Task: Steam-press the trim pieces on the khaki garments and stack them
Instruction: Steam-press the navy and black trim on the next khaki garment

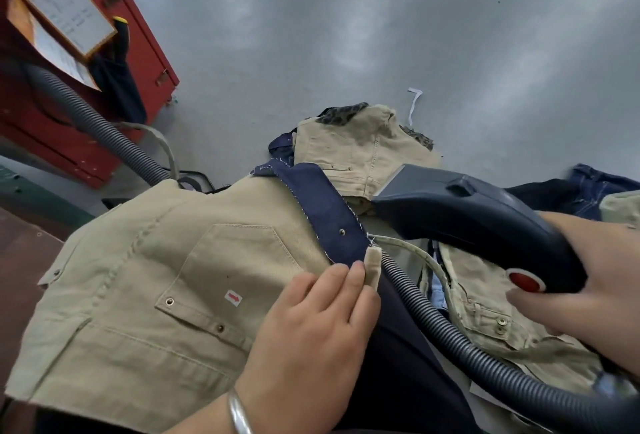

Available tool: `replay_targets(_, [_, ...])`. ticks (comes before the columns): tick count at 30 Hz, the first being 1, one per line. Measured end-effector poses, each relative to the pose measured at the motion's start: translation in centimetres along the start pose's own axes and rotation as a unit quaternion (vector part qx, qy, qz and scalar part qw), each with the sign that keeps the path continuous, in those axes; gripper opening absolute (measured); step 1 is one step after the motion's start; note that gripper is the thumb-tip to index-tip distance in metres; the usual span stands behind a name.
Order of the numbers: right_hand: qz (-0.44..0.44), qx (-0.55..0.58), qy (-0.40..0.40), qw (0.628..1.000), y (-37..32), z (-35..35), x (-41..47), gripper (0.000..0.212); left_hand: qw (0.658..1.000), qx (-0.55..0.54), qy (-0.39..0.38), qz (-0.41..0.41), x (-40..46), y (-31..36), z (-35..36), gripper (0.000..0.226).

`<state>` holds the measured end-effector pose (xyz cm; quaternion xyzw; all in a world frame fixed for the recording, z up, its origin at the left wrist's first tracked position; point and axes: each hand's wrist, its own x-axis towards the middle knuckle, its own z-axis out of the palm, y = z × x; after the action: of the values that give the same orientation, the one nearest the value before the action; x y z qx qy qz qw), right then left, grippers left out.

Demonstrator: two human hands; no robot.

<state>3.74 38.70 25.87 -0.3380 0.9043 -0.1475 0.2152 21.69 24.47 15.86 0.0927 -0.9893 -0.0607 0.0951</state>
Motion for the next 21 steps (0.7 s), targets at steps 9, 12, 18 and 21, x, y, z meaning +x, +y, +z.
replay_targets(9, [-0.038, 0.007, -0.108, 0.993, -0.3, 4.8, 3.5, 0.014, 1.000, 0.008, 0.011, -0.018, -0.4, 0.5, 1.0, 0.030])
replay_targets(12, [-0.037, 0.086, -0.119, 0.988, -0.4, 5.0, 5.2, 0.012, 1.000, -0.001, 0.019, -0.025, -0.4, 0.6, 1.1, 0.032])
replay_targets(18, [-0.052, 0.102, -0.088, 0.989, -2.4, 5.3, 10.2, 0.014, 0.999, -0.007, 0.027, -0.030, -0.4, 0.8, 1.1, 0.031])
replay_targets(21, [-0.057, 0.101, -0.062, 0.991, -1.8, 3.9, 10.9, 0.017, 0.999, -0.005, 0.024, -0.031, -0.4, 0.7, 0.9, 0.040])
